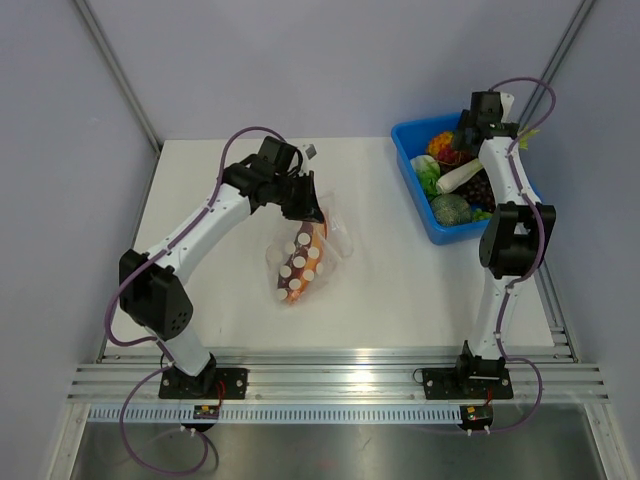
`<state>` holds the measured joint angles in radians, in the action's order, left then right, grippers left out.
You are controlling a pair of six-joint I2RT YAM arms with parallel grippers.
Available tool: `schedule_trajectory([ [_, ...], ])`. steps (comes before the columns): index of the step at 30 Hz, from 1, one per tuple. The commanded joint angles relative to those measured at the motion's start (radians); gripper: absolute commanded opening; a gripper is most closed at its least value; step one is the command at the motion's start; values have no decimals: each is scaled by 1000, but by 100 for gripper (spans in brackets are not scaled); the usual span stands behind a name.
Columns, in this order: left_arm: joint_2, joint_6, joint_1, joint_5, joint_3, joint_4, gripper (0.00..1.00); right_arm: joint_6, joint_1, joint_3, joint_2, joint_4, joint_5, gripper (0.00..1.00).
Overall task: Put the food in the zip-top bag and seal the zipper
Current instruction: Adjust the fake vegetable in the bin.
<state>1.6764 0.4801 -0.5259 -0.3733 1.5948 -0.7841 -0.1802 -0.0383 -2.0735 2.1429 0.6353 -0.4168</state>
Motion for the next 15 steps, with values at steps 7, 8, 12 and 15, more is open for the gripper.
schedule_trajectory([
  [7,-24,9,-13,-24,4,43,0,-148,-51,59,-57,15,197,99],
  [8,-21,11,-11,-23,5,43,0,-159,-58,88,-73,-2,211,100],
  [12,-17,15,-11,-35,2,55,0,-229,-121,318,-195,-211,462,98],
  [15,-6,23,-16,-47,5,65,0,-258,-170,340,-224,-224,550,96],
])
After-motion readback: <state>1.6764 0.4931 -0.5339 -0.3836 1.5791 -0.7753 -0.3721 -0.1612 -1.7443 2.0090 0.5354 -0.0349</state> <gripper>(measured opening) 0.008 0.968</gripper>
